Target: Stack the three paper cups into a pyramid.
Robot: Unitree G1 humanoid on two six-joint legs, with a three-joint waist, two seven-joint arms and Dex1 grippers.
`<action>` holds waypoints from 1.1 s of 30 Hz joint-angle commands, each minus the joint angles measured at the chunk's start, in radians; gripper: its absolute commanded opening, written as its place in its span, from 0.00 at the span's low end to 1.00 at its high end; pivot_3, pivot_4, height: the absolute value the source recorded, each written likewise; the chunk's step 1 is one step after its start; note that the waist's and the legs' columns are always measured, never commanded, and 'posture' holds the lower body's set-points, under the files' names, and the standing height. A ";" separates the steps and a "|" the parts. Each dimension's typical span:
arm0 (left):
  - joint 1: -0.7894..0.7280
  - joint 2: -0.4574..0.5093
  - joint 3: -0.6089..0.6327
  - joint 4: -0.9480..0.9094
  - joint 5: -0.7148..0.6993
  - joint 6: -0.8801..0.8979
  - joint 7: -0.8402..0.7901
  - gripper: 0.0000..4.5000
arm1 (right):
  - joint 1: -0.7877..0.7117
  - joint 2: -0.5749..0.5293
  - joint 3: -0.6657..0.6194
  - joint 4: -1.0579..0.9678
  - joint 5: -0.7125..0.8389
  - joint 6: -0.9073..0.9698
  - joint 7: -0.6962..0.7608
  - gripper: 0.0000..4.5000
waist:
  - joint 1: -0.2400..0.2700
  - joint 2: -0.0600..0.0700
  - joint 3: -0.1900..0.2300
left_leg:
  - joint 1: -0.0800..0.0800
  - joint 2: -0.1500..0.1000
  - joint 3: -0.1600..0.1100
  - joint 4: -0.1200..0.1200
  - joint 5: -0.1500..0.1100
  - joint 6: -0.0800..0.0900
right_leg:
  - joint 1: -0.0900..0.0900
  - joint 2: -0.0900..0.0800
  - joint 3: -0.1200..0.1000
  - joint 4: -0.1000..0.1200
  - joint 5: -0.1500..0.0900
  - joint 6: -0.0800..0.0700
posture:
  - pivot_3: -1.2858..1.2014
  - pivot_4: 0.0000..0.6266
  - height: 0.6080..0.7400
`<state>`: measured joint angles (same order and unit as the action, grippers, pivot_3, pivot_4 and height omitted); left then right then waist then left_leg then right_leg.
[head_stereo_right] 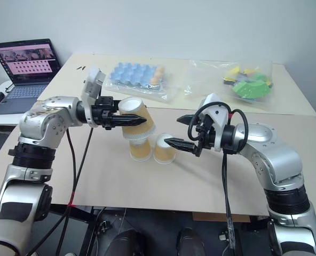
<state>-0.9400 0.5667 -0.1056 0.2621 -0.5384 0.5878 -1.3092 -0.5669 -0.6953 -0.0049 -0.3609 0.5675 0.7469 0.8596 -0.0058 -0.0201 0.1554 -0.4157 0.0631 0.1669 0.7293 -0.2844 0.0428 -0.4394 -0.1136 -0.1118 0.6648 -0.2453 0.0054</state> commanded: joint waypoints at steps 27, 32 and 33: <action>-0.053 -0.156 -0.034 0.116 0.181 -0.222 -0.014 0.98 | 0.028 -0.019 -0.068 -0.077 0.053 0.001 -0.041 1.00 | 0.009 0.000 0.000 | 0.000 0.000 0.000 0.000 0.000 0.001 | 0.000 0.000 0.000 0.000 0.000 0.000 | 0.52 0.24 0.75; -0.075 -0.129 0.036 0.026 0.109 -0.121 0.012 0.98 | 0.024 -0.013 -0.051 -0.062 0.047 -0.011 -0.029 1.00 | 0.008 0.000 0.000 | 0.000 0.000 -0.001 0.000 0.000 0.001 | 0.000 0.000 0.000 0.000 0.000 0.000 | 0.52 0.24 0.75; -0.078 -0.119 0.053 -0.002 0.089 -0.089 0.018 0.98 | 0.021 -0.012 -0.049 -0.055 0.045 -0.013 -0.026 1.00 | 0.008 0.000 0.000 | 0.000 0.001 -0.001 0.000 0.000 0.001 | 0.000 0.000 0.000 0.000 0.000 0.000 | 0.52 0.24 0.75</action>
<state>-0.9777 0.4274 -0.1046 0.3364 -0.3966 0.4519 -1.3028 -0.5359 -0.7001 -0.0455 -0.4026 0.6096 0.7519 0.8276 0.0023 -0.0203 0.1555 -0.4160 0.0643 0.1661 0.7296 -0.2848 0.0436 -0.4394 -0.1138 -0.1114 0.6645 -0.2453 0.0055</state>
